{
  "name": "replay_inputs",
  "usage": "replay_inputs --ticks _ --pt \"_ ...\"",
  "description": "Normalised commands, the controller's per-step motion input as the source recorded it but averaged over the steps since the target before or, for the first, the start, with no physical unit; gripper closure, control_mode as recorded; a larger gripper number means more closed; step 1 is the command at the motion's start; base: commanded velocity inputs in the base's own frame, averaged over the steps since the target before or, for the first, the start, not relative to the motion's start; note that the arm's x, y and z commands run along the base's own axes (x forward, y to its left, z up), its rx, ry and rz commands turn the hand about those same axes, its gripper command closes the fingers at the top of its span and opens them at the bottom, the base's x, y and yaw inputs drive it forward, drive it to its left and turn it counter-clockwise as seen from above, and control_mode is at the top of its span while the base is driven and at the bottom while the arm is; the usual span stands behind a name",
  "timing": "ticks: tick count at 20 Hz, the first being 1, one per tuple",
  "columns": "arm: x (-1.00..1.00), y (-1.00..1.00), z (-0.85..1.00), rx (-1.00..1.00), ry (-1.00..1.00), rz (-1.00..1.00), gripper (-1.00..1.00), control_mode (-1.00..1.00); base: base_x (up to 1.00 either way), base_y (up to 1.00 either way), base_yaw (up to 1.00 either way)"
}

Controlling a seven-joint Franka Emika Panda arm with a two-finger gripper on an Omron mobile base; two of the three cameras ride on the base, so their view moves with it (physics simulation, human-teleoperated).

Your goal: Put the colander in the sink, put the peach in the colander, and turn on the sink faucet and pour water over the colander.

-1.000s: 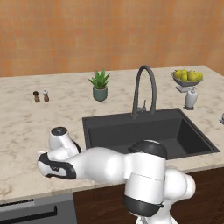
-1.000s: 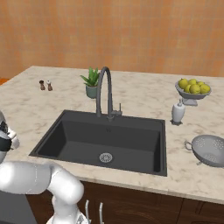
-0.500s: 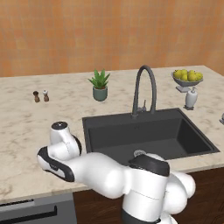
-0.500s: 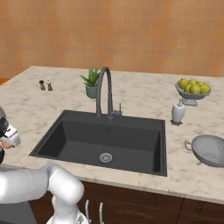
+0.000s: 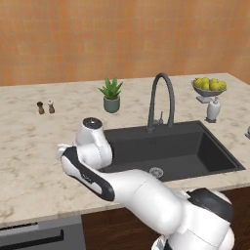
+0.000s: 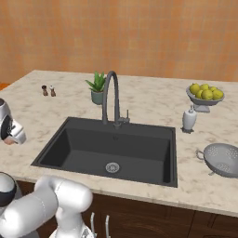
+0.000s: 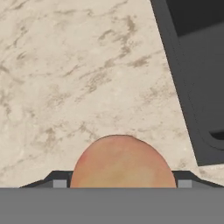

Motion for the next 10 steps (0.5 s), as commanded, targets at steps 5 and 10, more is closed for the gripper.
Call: replay_inputs --ticks 5,10 --pt "-0.15 -0.47 0.79 0.02 -0.02 0.04 1.00 -1.00 0.00 0.00 0.00" --pt "-0.22 -0.51 0.88 -0.01 0.04 0.06 1.00 -1.00 0.00 0.00 0.00"
